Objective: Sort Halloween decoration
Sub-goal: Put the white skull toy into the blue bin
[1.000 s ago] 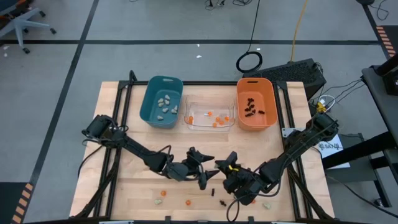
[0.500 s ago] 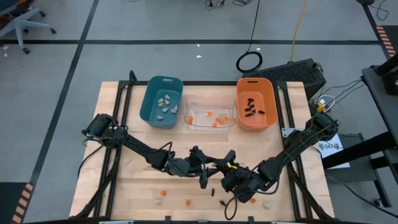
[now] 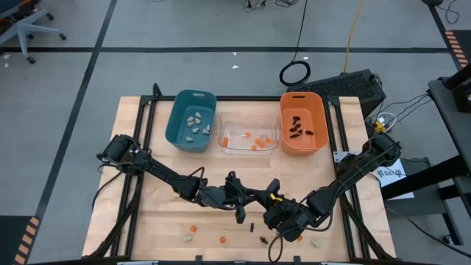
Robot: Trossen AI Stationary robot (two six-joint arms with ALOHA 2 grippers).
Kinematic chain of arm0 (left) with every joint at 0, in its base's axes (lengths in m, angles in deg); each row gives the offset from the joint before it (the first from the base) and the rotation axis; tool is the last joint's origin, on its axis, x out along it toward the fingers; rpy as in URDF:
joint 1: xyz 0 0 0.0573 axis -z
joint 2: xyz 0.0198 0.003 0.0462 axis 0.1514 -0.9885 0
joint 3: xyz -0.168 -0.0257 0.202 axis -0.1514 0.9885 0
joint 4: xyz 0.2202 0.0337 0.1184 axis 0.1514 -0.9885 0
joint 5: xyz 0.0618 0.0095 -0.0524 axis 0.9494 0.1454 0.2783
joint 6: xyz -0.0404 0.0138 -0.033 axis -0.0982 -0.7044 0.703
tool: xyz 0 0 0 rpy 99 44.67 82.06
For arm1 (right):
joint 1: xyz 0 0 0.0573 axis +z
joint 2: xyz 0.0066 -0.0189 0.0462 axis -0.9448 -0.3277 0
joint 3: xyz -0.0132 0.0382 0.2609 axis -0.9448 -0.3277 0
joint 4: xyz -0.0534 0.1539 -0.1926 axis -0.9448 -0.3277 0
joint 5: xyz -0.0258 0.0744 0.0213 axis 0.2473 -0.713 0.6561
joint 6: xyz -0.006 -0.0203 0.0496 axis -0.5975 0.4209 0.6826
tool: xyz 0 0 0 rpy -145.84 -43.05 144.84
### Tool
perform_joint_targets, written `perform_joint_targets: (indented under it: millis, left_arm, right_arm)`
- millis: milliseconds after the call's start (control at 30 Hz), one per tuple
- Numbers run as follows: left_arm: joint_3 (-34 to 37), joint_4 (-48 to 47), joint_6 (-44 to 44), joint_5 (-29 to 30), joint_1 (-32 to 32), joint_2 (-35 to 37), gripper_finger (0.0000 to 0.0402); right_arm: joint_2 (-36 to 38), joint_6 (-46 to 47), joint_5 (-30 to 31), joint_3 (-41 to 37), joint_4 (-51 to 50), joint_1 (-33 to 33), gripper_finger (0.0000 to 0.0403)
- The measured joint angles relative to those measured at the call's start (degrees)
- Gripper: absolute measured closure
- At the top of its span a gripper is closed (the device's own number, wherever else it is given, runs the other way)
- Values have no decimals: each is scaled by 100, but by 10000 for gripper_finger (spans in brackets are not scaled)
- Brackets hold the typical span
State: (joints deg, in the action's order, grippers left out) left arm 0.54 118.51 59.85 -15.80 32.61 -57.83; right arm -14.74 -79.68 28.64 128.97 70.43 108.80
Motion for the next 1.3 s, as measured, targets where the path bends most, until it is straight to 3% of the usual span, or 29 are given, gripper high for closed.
perform_joint_targets:
  millis: [200,400,600,767,1100,1233,1300]
  left_arm:
    - [0,-149,-304,-157,-4,73,354]
    - [0,-1101,-658,-272,2,621,353]
    - [-28,-2285,-1578,-304,48,1263,350]
    - [-17,-2942,-2987,-276,93,1642,349]
    - [-13,-3969,-5901,875,79,1865,347]
    - [-11,-4132,-5669,2006,-150,1882,347]
    - [-7,-4441,-5444,2158,-344,2031,347]
  right_arm:
    - [1,596,-48,7,-31,5,266]
    - [9,1317,13,20,-116,122,240]
    - [-5,2260,3,-11,-493,149,242]
    - [-17,2972,-17,-11,-1053,133,242]
    - [-11,3073,-11,-7,-1276,40,243]
    - [-11,3073,-9,-7,-1277,-80,243]
    - [-11,3071,-7,-7,-1276,-150,243]
